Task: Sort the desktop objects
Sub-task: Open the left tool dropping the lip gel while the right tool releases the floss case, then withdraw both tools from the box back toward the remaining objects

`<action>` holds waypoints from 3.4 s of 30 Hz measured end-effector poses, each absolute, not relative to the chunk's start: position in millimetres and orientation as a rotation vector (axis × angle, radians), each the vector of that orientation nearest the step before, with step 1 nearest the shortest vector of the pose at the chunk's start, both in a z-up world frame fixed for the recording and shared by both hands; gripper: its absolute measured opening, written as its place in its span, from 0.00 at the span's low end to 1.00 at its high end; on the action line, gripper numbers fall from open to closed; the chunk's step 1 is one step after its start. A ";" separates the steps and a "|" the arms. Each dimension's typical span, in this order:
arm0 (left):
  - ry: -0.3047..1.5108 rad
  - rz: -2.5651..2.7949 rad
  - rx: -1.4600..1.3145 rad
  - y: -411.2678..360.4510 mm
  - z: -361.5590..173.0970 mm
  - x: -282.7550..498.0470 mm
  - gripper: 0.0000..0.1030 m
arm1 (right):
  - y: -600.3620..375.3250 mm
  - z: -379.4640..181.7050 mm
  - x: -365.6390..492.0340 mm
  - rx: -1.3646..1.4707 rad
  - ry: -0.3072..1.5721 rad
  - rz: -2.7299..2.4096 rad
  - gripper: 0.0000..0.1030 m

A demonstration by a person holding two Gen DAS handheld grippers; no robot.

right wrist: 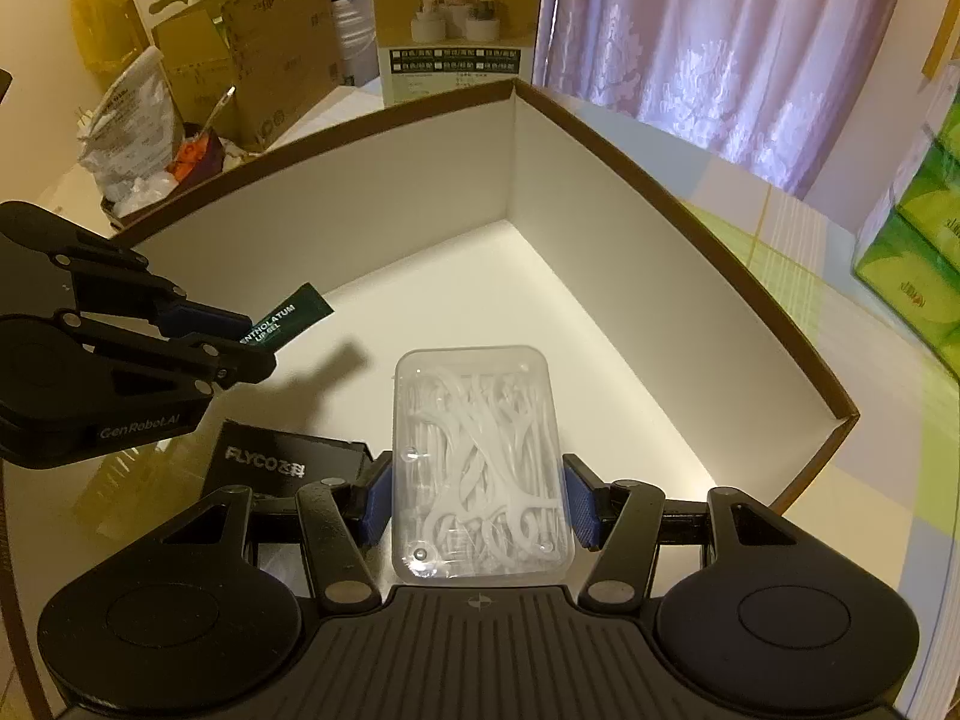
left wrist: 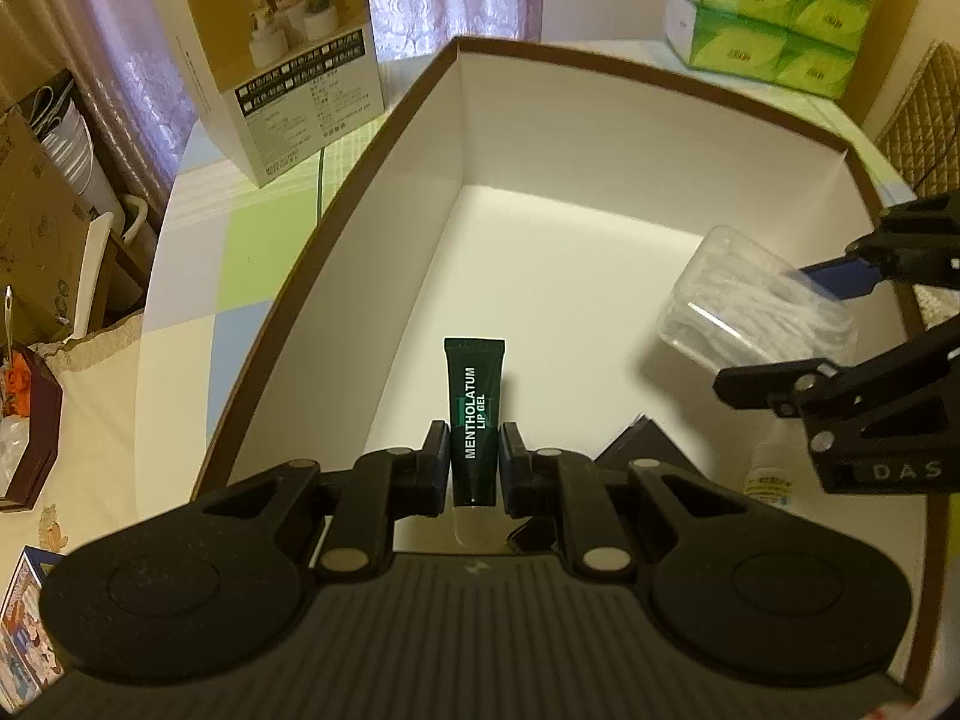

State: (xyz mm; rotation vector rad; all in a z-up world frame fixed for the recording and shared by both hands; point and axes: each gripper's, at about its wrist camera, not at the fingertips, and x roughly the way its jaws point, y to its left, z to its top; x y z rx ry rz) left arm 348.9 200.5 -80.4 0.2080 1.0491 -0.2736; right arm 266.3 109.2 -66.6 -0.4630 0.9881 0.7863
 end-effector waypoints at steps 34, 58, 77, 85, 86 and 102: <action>1.073 -0.264 0.174 209.3 -83.9 341.6 0.59 | 110.1 -72.3 268.1 -0.466 0.960 0.798 0.75; 0.962 -0.232 0.121 205.5 -27.3 288.6 0.87 | 68.2 -28.9 215.9 -0.440 0.816 0.844 0.98; 0.891 -0.203 0.123 176.1 8.5 209.4 0.91 | 17.0 -0.5 162.4 -0.344 0.776 0.865 0.98; 0.893 -0.179 0.098 171.0 13.3 177.5 0.91 | -4.2 6.4 143.1 -0.339 0.769 0.878 0.98; 0.896 -0.175 0.097 170.4 12.8 173.4 0.91 | -6.8 6.9 141.0 -0.340 0.769 0.880 0.98; 0.924 -0.124 0.078 143.1 4.4 115.1 0.91 | -53.1 -3.5 103.6 -0.364 0.814 0.898 0.98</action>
